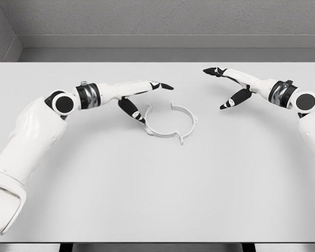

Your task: Assemble PVC drainage pipe clamps

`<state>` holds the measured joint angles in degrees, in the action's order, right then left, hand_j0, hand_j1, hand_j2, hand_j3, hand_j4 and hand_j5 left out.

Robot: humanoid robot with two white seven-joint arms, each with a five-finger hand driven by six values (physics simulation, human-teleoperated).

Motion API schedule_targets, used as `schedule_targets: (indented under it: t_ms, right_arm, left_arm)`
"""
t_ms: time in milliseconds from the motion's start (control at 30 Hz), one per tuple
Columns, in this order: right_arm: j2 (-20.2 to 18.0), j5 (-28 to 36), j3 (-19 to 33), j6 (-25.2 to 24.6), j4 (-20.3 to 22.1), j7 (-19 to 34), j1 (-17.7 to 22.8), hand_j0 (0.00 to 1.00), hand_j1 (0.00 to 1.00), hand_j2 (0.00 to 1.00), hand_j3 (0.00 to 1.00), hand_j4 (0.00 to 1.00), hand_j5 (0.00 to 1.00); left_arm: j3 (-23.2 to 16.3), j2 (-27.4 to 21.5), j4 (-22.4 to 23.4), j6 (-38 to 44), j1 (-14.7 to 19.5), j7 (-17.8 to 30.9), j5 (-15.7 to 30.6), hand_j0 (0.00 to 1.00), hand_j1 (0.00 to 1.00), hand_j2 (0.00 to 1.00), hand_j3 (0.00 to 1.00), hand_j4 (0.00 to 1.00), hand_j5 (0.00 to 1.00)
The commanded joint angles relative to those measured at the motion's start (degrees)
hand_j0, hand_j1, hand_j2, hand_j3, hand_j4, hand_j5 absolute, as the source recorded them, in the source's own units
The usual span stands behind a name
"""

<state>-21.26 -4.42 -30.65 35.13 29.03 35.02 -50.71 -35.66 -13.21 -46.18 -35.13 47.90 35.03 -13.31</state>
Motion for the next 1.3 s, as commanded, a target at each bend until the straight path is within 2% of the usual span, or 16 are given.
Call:
schedule_targets:
  t_ms: [0, 67, 133, 200, 267, 333, 433, 467, 567, 667, 767, 833, 900, 967, 1067, 1267]
  right_arm:
    - [0.0, 0.5, 0.2, -0.1, 0.1, 0.0, 0.0, 1.0, 1.0, 1.0, 1.0, 1.0, 1.0]
    - [0.0, 0.5, 0.2, -0.1, 0.1, 0.0, 0.0, 1.0, 1.0, 1.0, 1.0, 1.0, 1.0]
    - [-0.1, 0.5, 0.2, -0.1, 0.2, 0.0, 0.0, 1.0, 1.0, 1.0, 1.0, 1.0, 1.0]
    - [-0.2, 0.5, 0.2, -0.1, 0.3, 0.0, 0.0, 1.0, 1.0, 1.0, 1.0, 1.0, 1.0]
    - [-0.2, 0.5, 0.2, -0.1, 0.4, 0.0, 0.0, 1.0, 1.0, 1.0, 1.0, 1.0, 1.0]
    - [-0.3, 0.5, 0.2, -0.1, 0.4, 0.0, 0.0, 1.0, 1.0, 1.0, 1.0, 1.0, 1.0]
    - [-0.2, 0.2, 2.0, -0.1, 0.7, 0.0, -1.1, 1.0, 1.0, 1.0, 1.0, 1.0, 1.0]
    - [-0.4, -0.1, 3.2, -0.1, 2.2, 0.0, -1.3, 1.0, 1.0, 1.0, 1.0, 1.0, 1.0]
    - [-7.3, -0.5, 3.2, -0.1, 5.0, 0.0, -1.6, 1.0, 1.0, 1.0, 1.0, 1.0, 1.0]
    - [-8.6, -3.8, 3.1, -0.1, 5.3, 0.0, -1.7, 1.0, 1.0, 1.0, 1.0, 1.0, 1.0]
    - [-8.9, -5.9, 2.5, -0.1, 7.2, 0.0, -1.1, 1.0, 1.0, 1.0, 1.0, 1.0, 1.0]
    - [-11.5, -5.8, 2.3, -0.1, 8.8, 0.0, -0.9, 1.0, 1.0, 1.0, 1.0, 1.0, 1.0]
    - [-12.5, -5.8, 2.3, -0.1, 9.6, 0.0, -0.5, 1.0, 1.0, 1.0, 1.0, 1.0, 1.0]
    - [-12.7, -5.9, 2.3, -0.1, 9.6, 0.0, -0.2, 1.0, 1.0, 1.0, 1.0, 1.0, 1.0]
    - [-12.6, -5.9, 1.7, -0.1, 9.6, 0.0, -0.2, 1.0, 1.0, 1.0, 1.0, 1.0, 1.0]
    - [-12.6, -5.9, 1.0, -0.1, 9.7, 0.0, 0.3, 1.0, 1.0, 1.0, 1.0, 1.0, 1.0]
  left_arm:
    - [0.9, -0.9, -0.1, 0.1, 0.0, 0.0, 0.7, 1.0, 1.0, 1.0, 1.0, 1.0, 1.0]
    - [3.6, -1.2, 1.3, 0.1, 0.0, 0.0, 0.1, 1.0, 1.0, 1.0, 1.0, 1.0, 1.0]
    - [3.8, -0.7, 6.0, 0.1, 1.6, 0.0, -0.1, 1.0, 1.0, 1.0, 1.0, 1.0, 1.0]
    - [3.7, -0.2, 8.3, 0.1, 3.3, 0.0, -0.8, 1.0, 1.0, 1.0, 1.0, 1.0, 1.0]
    - [3.8, 3.3, 9.7, 0.1, 5.9, 0.0, -9.3, 1.0, 1.0, 1.0, 1.0, 1.0, 1.0]
    - [3.5, 5.8, 9.6, 0.1, 6.2, -0.5, -16.0, 1.0, 1.0, 1.0, 1.0, 1.0, 1.0]
    - [3.4, 6.4, 9.2, 0.1, 6.2, -1.5, -18.4, 1.0, 1.0, 1.0, 1.0, 1.0, 1.0]
    - [3.4, 6.4, 9.1, 0.1, 6.3, -1.5, -18.7, 1.0, 1.0, 1.0, 1.0, 1.0, 1.0]
    - [3.4, 6.4, 9.1, 0.1, 6.7, -3.8, -18.7, 1.0, 1.0, 1.0, 1.0, 1.0, 1.0]
    - [3.4, 6.5, 9.1, 1.3, 7.1, -6.4, -19.1, 1.0, 1.0, 1.0, 1.0, 1.0, 1.0]
    - [3.2, 7.6, 9.1, 4.6, 7.1, -9.2, -22.5, 1.0, 1.0, 1.0, 1.0, 1.0, 1.0]
    - [3.1, 7.6, 9.0, 4.7, 7.1, -9.3, -24.2, 1.0, 1.0, 1.0, 1.0, 1.0, 1.0]
    - [2.8, 7.3, 8.8, 4.5, 7.1, -9.2, -25.4, 1.0, 1.0, 1.0, 1.0, 1.0, 1.0]
    - [2.6, 7.3, 8.4, 4.2, 7.1, -9.3, -28.9, 1.0, 1.0, 1.0, 1.0, 1.0, 1.0]
    - [0.1, 7.5, 7.2, 4.5, 7.1, -9.3, -29.7, 1.0, 1.0, 1.0, 1.0, 1.0, 1.0]
    - [0.0, 8.9, 7.2, 5.9, 7.0, -9.4, -30.9, 1.0, 1.0, 1.0, 1.0, 1.0, 1.0]
